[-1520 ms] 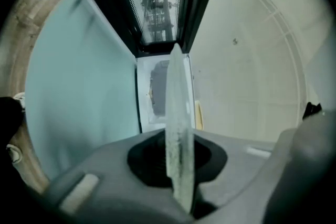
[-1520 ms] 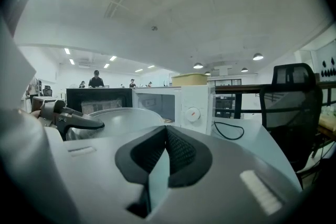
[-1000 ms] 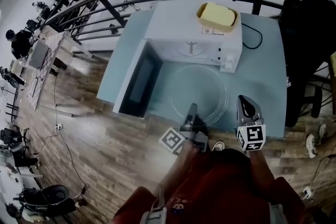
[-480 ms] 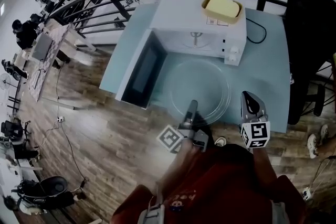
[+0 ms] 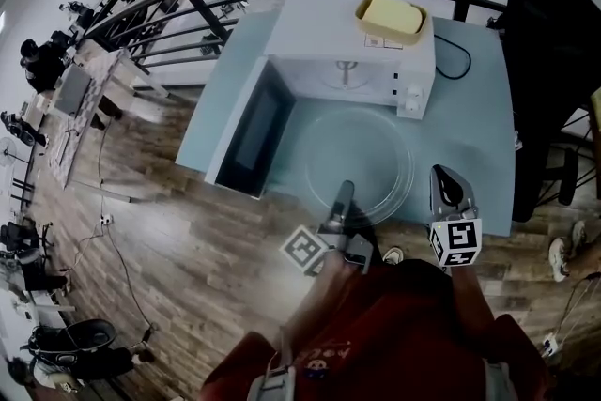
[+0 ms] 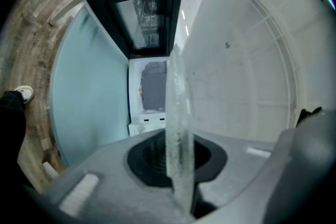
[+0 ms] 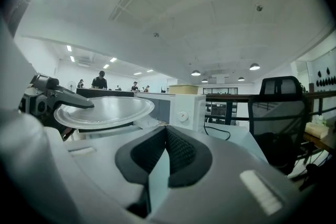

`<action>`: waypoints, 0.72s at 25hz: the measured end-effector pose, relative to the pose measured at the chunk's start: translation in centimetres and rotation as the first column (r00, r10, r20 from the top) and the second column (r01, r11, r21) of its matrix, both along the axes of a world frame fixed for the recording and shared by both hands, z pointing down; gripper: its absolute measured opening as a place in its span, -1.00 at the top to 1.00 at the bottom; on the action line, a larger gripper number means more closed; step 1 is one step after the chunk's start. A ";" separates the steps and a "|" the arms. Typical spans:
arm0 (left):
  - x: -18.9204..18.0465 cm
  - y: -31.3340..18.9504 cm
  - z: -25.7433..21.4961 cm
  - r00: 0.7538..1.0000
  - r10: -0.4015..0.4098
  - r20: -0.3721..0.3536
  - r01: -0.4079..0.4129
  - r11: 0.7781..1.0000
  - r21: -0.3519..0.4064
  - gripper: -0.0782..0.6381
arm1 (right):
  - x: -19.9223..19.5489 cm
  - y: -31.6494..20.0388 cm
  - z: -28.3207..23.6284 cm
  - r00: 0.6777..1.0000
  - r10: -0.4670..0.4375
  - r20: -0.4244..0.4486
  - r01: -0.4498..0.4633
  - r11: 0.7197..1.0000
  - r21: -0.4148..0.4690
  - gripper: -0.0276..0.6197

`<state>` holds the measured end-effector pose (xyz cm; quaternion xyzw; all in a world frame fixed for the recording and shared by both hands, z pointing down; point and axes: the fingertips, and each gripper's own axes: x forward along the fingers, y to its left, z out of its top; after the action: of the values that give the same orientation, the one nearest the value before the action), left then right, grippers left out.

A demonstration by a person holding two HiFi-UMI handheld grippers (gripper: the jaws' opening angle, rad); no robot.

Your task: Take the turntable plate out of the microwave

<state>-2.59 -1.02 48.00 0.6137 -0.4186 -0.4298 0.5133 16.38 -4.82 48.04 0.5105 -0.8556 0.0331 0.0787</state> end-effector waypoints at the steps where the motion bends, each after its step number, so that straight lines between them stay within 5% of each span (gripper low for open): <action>1: 0.1 0.0 -0.2 1.000 0.003 0.001 -0.003 1.000 0.003 0.72 | 0.1 0.0 -0.1 1.000 0.002 0.001 -0.002 1.000 0.000 0.91; 18: 0.5 0.0 -0.6 1.000 0.004 -0.008 -0.004 1.000 0.018 0.72 | 1.0 -0.1 -0.6 0.998 0.058 0.000 -0.058 0.997 0.041 0.91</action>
<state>-2.07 -1.05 47.41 0.6175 -0.4114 -0.4350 0.5102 17.41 -4.88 47.47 0.5366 -0.8409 0.0176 0.0678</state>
